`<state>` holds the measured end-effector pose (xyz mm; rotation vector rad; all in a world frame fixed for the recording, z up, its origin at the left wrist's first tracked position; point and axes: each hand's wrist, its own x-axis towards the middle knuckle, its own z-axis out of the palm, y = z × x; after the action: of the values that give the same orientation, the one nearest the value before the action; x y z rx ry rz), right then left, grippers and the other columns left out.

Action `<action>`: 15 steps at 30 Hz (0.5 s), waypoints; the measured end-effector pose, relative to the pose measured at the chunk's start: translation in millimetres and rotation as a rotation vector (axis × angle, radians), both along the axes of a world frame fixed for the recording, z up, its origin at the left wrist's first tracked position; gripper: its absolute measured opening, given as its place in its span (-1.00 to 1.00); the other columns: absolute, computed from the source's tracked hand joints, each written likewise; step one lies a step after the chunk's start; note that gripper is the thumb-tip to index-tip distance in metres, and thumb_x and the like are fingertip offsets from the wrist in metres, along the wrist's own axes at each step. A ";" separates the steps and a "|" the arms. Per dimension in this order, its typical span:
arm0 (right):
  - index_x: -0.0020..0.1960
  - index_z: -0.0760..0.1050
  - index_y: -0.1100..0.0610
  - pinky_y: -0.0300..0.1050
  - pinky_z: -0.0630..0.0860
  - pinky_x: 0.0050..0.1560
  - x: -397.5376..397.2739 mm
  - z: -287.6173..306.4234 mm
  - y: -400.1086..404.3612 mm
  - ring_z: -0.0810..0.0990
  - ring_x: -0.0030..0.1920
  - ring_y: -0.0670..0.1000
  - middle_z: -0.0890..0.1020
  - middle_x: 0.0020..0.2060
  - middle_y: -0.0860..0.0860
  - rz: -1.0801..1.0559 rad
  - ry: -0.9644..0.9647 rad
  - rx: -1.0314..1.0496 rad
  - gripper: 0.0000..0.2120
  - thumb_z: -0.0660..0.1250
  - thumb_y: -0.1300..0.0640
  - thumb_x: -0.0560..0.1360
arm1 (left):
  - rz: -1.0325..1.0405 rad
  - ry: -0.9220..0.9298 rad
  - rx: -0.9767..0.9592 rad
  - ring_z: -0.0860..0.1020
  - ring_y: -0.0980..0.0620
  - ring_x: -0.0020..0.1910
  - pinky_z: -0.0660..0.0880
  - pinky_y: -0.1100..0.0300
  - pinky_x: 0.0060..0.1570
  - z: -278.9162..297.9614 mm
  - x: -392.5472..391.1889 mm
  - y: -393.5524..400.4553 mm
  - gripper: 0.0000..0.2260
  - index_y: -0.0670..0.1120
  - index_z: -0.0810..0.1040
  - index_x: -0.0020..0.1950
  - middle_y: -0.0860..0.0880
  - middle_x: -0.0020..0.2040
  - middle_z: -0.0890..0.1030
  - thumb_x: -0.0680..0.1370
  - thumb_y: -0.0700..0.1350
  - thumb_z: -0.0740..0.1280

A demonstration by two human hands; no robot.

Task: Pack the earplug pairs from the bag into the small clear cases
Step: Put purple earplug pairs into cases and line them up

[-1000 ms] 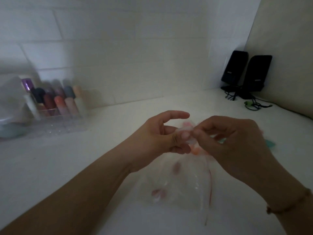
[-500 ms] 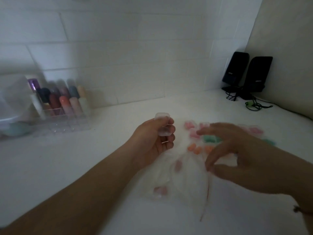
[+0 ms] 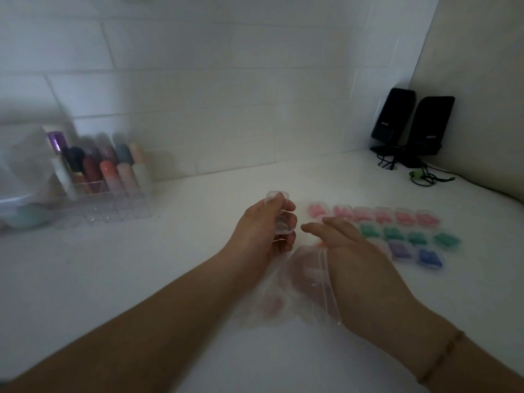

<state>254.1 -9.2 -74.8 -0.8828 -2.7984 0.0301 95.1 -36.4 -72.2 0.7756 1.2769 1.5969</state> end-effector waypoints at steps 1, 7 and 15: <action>0.20 0.57 -0.07 -0.17 0.19 0.41 -0.4 -1.6 1.6 -0.03 0.49 -0.14 0.15 0.48 -0.24 0.028 0.050 0.009 -0.67 0.41 0.01 0.43 | -0.002 -0.017 0.000 0.39 -0.03 -0.44 0.32 0.18 -0.40 0.8 0.7 -0.4 -0.80 -0.12 0.48 -0.14 -0.08 -0.35 0.47 0.60 -0.04 0.19; -0.05 0.54 -0.33 -0.04 0.22 0.39 38.5 35.9 24.9 0.18 0.42 -0.30 0.30 0.34 -0.46 0.244 0.168 -0.196 -0.64 0.33 -0.46 0.25 | -0.027 -0.147 -0.003 0.38 -0.05 -0.40 0.31 0.14 -0.33 6.1 0.3 -2.4 -0.90 -0.11 0.47 -0.19 -0.10 -0.34 0.45 0.50 -0.14 0.22; -0.17 0.58 0.02 -0.08 0.61 -0.30 60.8 62.7 37.1 0.64 -0.35 0.07 0.66 -0.33 0.12 0.166 0.802 -0.509 -0.59 0.51 -0.29 0.24 | -0.128 -0.007 0.171 0.39 -0.04 -0.37 0.32 0.11 -0.29 10.2 4.8 -6.5 -0.76 -0.14 0.45 -0.12 -0.08 -0.30 0.48 0.49 0.03 0.20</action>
<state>314.9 27.9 -12.1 -0.5374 -2.0952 0.9307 99.9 -43.0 -62.0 0.9380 1.0734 1.6176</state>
